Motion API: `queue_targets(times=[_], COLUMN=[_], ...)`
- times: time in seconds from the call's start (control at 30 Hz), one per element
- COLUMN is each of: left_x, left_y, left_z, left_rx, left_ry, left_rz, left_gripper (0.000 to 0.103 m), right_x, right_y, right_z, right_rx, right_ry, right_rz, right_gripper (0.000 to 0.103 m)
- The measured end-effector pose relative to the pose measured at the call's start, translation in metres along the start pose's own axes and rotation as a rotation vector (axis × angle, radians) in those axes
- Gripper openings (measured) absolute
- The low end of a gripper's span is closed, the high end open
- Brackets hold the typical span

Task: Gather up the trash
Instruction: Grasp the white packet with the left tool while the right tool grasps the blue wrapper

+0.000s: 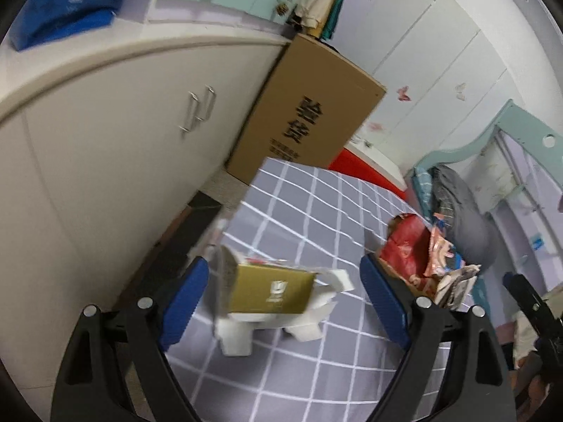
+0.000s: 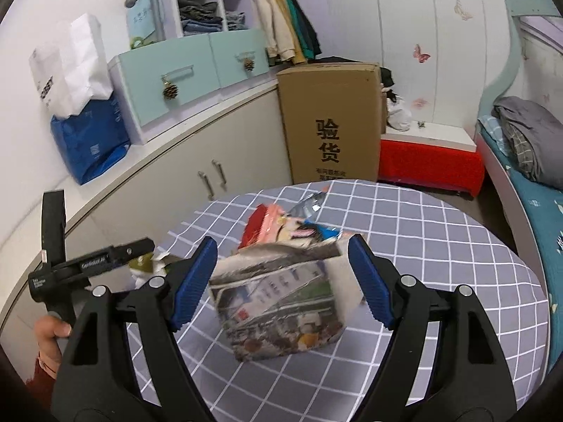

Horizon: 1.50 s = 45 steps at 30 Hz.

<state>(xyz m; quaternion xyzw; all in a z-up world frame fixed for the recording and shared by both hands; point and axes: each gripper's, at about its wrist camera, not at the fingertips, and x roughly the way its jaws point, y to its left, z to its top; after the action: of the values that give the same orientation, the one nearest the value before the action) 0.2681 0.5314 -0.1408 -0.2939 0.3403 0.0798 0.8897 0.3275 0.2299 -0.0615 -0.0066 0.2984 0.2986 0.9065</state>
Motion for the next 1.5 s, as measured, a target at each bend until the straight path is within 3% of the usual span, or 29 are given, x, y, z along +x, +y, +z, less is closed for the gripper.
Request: queue_targets(times=[0.1, 0.13, 0.2, 0.5, 0.73, 0.87, 0.93, 1.07, 1.17, 1.23, 1.4, 1.5], left_x=[0.007, 0.01, 0.017, -0.005, -0.03, -0.027, -0.024, -0.023, -0.02, -0.018, -0.022, -0.03], left_y=[-0.006, -0.009, -0.01, -0.032, -0.079, -0.098, -0.103, -0.111, -0.114, -0.117, -0.129, -0.141], left_z=[-0.001, -0.001, -0.002, 0.001, 0.011, 0.015, 0.015, 0.011, 0.009, 0.007, 0.003, 0.0], left_rx=[0.027, 0.041, 0.044, 0.038, 0.145, 0.182, 0.197, 0.222, 0.227, 0.233, 0.249, 0.267], left_ry=[0.0, 0.007, 0.034, -0.087, -0.217, -0.216, -0.212, -0.207, -0.19, -0.183, -0.18, -0.189], left_rz=[0.008, 0.008, -0.004, -0.03, 0.064, 0.085, 0.091, 0.095, 0.097, 0.1, 0.086, 0.077], left_gripper=[0.081, 0.074, 0.044, 0.013, 0.013, 0.013, 0.013, 0.013, 0.013, 0.013, 0.013, 0.013], right_x=[0.002, 0.003, 0.004, 0.039, 0.084, 0.11, 0.112, 0.109, 0.111, 0.111, 0.095, 0.075], right_y=[-0.007, -0.009, -0.012, -0.019, -0.03, -0.031, -0.028, -0.01, -0.002, -0.002, -0.011, -0.015], right_z=[0.009, 0.011, 0.014, 0.028, 0.042, 0.041, 0.04, 0.038, 0.036, 0.031, 0.03, 0.034], right_rx=[0.019, 0.025, 0.031, 0.058, 0.145, 0.172, 0.168, 0.08, 0.01, -0.017, -0.029, -0.029], right_ry=[-0.016, -0.017, -0.022, 0.046, 0.181, 0.276, 0.283, 0.298, 0.309, 0.317, 0.277, 0.223], right_rz=[-0.026, -0.029, -0.034, -0.027, 0.036, 0.063, 0.094, 0.111, 0.075, 0.061, 0.071, 0.09], right_gripper=[0.077, 0.077, 0.077, 0.078, 0.078, 0.078, 0.078, 0.078, 0.077, 0.034, 0.014, 0.008])
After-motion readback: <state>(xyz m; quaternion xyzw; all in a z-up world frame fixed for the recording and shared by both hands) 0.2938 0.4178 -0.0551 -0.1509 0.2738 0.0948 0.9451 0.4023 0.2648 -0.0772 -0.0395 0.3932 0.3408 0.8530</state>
